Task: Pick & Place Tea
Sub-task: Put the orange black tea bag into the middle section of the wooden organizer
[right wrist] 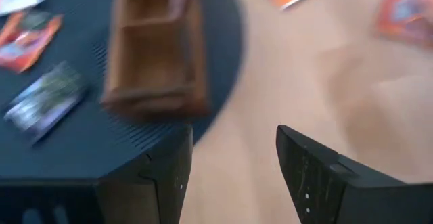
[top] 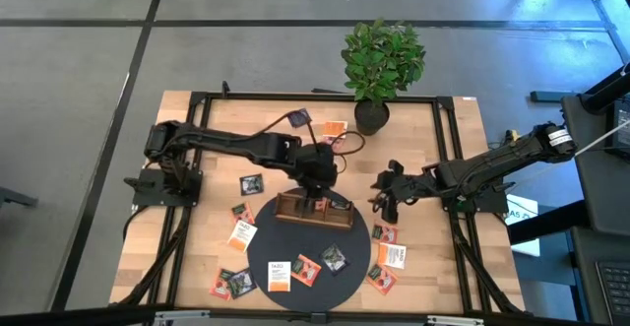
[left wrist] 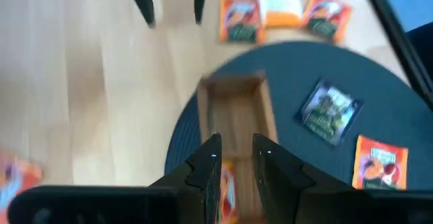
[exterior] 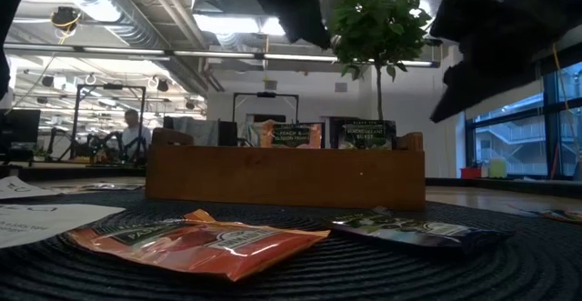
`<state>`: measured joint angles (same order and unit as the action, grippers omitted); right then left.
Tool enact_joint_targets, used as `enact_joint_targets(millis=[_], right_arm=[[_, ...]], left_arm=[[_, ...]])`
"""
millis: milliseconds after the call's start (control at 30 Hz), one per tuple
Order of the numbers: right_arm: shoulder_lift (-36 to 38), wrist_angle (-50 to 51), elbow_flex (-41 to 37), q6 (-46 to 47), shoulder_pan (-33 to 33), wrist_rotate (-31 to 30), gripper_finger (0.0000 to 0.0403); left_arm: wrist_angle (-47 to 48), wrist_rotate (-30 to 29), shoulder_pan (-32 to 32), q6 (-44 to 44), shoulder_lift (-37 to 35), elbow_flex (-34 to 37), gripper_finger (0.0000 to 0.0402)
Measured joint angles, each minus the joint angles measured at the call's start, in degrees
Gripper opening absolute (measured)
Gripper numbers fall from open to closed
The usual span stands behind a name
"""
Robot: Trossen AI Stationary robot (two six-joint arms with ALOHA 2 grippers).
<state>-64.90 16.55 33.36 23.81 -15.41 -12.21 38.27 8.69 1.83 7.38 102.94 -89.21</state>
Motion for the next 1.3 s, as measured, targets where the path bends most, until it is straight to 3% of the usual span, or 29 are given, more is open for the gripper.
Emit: enact_joint_targets(millis=[133,233,467,767,1067,1300], right_arm=[[-1.45,0.61,0.00,-1.83,-0.46,7.70,0.0213],[-4.12,1.57,0.00,-5.64,-1.59,9.46,0.0213],[-11.29,2.76,0.00,-9.77,-2.96,13.79,0.0213],[-18.47,-0.36,0.02,-18.17,-2.96,14.29,0.0213],[-19.65,-1.35,0.09,-19.67,-2.96,13.99,0.0212],[-19.71,-1.33,0.09,-19.80,-2.89,13.66,0.0158]], left_arm=[[0.54,0.02,0.84,2.70,0.56,0.15,0.0079],[-0.15,1.02,1.31,2.88,0.39,1.09,0.0082],[-4.39,14.27,1.63,2.41,0.19,6.72,0.0082],[-8.08,14.38,1.96,0.85,0.19,8.41,0.0082],[-8.14,14.38,1.94,0.71,0.19,8.41,0.0079],[-8.14,13.81,1.94,0.78,0.19,8.41,0.0082]])
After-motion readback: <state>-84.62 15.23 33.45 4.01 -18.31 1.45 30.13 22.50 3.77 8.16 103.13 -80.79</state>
